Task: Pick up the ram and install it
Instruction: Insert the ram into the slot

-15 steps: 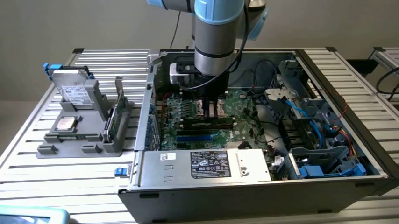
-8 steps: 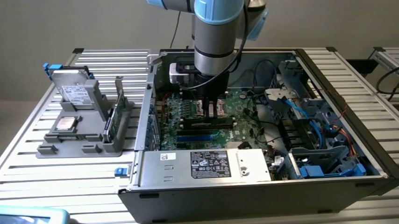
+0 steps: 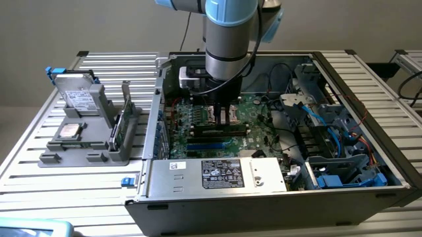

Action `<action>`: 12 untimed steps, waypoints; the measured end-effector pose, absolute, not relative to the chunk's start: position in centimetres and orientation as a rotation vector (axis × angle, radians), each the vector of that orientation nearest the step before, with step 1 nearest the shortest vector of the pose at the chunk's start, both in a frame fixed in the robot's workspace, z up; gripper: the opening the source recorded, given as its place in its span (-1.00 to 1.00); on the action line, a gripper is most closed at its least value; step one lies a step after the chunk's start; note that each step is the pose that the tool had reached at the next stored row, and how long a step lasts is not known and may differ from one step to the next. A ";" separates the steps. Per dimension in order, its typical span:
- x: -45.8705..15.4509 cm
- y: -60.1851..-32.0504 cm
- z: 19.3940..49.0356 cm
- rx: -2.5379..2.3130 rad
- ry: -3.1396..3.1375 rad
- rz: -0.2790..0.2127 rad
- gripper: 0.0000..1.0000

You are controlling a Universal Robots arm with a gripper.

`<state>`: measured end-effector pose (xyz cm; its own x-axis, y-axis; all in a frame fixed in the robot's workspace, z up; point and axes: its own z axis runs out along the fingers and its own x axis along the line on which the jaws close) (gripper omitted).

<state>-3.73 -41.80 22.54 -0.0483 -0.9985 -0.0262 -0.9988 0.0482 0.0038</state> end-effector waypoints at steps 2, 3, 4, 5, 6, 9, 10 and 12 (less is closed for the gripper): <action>-3.7 -41.8 22.5 -2.156 2.262 0.032 -0.76; -3.7 -41.8 22.5 -2.156 2.262 0.032 -0.76; -3.7 -41.8 22.5 -2.155 2.262 0.032 -0.76; -3.7 -41.8 22.4 -2.155 2.262 0.032 -0.76; -3.7 -41.8 22.4 -2.155 2.262 0.032 -0.76; -3.7 -41.8 22.3 -2.155 2.262 0.032 -0.76; -3.7 -41.8 22.3 -2.156 2.262 0.032 -0.76; -3.8 -41.8 22.3 -2.155 2.263 0.033 -0.73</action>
